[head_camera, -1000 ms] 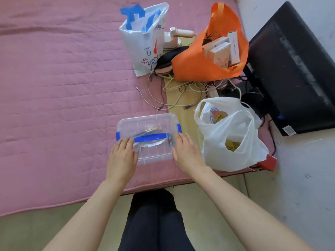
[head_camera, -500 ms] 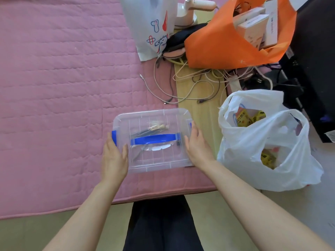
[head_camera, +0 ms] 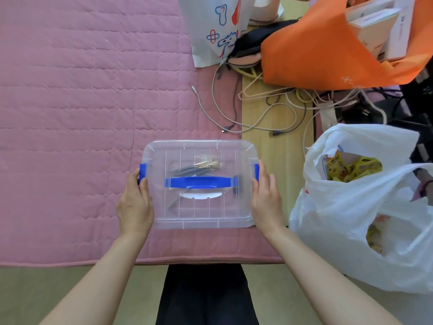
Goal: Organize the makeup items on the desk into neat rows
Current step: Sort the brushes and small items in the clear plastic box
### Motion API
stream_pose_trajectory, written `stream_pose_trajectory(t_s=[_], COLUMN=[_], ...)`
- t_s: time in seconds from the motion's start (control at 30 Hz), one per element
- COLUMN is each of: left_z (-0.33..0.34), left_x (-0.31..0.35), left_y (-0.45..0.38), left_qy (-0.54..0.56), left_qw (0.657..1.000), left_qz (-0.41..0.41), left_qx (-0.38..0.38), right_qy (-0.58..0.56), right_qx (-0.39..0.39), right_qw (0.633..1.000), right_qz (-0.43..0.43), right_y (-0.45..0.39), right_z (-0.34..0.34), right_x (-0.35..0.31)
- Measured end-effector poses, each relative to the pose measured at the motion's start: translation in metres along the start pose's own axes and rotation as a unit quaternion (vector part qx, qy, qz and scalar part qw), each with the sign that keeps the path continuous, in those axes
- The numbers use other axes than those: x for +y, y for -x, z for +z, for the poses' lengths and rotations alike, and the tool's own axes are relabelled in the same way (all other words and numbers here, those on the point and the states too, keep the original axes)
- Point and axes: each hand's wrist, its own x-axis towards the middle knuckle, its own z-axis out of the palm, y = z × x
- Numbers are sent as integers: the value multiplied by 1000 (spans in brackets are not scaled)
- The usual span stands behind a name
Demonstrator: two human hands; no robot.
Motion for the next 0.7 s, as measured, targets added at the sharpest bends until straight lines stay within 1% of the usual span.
stream_pose_trajectory(t_s=[0.17,0.33,0.4,0.5,0.57,0.63,0.7], left_z=[5,5,5,4,4,3,0], left_x=[-5,0,4,11,13,12,10], left_y=[-3,3,4,5,4,2,-1], left_qy=[-21,-13,-15,4,19,43,72], left_qw=[1000,1000,999,995,994,994,991], left_qz=[14,9,-15,-84,-92,-91,-106], left_qx=[11,23,32,50,48,41,35], right_qy=[23,38,41,35,39,5,-61], right_qx=[20,19,15,8,0,-13,-34], right_qw=[1000,999,999,999,999,999,992], right_qz=[-1,-10,-11,-11,-10,37,102], right_y=[0,2,1,-1,-2,-5,-7], right_z=[2,1,0,-1,-1,-4,-5], right_x=[1,-1,-1,-1,-1,2,5])
